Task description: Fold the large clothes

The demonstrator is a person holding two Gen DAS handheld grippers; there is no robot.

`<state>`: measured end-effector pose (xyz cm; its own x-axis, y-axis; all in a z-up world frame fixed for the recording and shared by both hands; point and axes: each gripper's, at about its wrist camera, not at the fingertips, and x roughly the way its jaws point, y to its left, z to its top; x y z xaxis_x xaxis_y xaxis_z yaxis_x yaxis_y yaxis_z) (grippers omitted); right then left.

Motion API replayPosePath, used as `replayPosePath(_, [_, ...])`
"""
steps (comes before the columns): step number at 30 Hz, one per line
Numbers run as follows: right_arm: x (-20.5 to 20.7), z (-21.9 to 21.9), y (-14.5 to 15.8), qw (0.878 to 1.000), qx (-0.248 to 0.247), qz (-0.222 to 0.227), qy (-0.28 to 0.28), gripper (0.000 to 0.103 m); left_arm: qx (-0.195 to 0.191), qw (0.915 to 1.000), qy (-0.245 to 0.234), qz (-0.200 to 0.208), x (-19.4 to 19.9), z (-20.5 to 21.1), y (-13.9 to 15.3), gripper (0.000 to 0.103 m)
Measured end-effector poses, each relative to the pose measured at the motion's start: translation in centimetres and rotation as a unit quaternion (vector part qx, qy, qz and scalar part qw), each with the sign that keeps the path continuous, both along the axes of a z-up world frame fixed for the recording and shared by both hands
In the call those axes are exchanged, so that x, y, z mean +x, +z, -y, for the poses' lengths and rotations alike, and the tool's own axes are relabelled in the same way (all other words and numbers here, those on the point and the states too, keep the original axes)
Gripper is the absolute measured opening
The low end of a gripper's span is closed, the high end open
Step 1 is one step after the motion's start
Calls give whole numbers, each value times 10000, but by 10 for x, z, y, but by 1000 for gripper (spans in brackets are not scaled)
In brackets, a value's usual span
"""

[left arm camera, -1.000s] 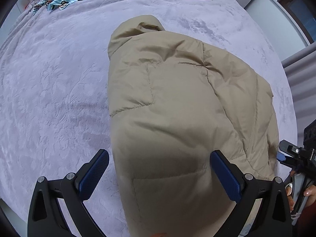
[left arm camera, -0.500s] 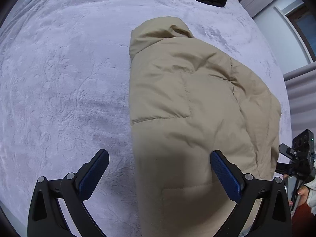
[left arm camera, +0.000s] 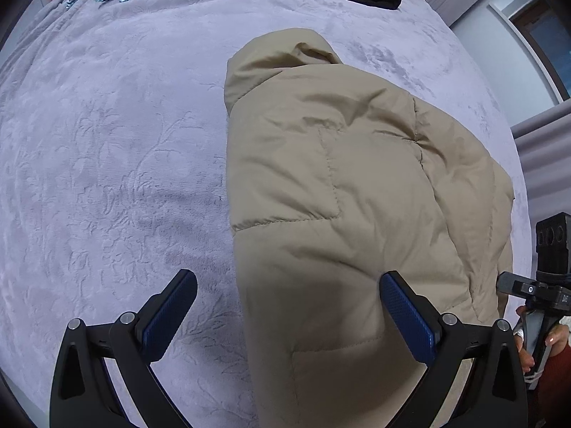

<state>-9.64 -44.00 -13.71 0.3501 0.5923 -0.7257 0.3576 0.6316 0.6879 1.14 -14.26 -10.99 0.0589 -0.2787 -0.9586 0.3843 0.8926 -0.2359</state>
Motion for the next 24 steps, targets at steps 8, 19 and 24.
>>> replayPosePath(8, [22,-12,-14,9975,-447,-312,446,103,-541,9984,41,-173,8,-7,1,103])
replayPosePath(19, [15,2,-30,9991,245,-254,213,103,-2382,9542,162,-1805,36,-38,-67,103])
replayPosePath(24, [23,0,-42,9974,645,-234,223,103,-2384,9525,-139,-1889,30,-15,-84,103])
